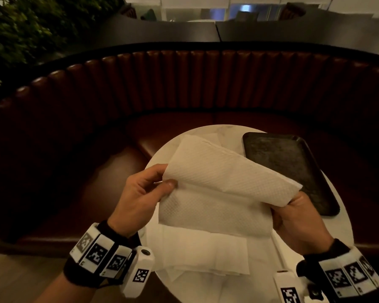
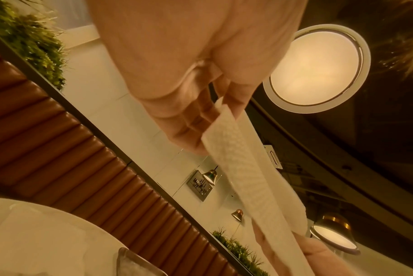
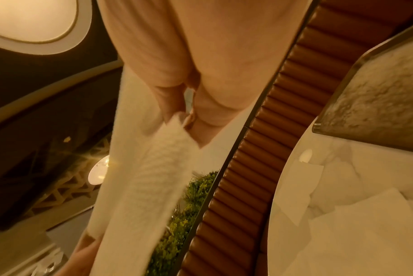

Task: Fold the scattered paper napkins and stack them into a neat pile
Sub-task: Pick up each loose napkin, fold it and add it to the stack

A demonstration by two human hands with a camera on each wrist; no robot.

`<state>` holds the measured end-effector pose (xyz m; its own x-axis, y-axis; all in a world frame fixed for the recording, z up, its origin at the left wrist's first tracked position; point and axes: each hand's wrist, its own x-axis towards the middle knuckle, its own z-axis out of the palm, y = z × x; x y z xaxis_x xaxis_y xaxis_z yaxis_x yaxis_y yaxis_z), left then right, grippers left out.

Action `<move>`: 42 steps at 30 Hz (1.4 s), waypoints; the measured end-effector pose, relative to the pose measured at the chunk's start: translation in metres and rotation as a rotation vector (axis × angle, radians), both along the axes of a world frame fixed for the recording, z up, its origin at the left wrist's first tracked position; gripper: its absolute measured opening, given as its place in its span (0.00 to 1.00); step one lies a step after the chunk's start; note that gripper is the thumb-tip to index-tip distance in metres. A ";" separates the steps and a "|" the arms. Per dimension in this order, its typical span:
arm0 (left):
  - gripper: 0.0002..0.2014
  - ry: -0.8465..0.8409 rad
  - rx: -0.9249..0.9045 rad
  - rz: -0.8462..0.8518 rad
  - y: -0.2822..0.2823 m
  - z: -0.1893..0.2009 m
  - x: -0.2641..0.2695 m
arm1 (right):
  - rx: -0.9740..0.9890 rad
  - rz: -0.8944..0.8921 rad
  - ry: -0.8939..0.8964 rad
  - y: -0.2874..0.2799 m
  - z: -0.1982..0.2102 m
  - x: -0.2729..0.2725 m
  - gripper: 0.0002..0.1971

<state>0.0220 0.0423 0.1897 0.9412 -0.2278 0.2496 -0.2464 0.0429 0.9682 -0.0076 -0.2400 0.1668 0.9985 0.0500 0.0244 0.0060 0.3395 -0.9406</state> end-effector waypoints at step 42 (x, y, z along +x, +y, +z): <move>0.02 -0.031 0.827 -0.484 -0.236 -0.126 0.079 | -0.557 -0.182 0.611 -0.124 -0.132 -0.113 0.07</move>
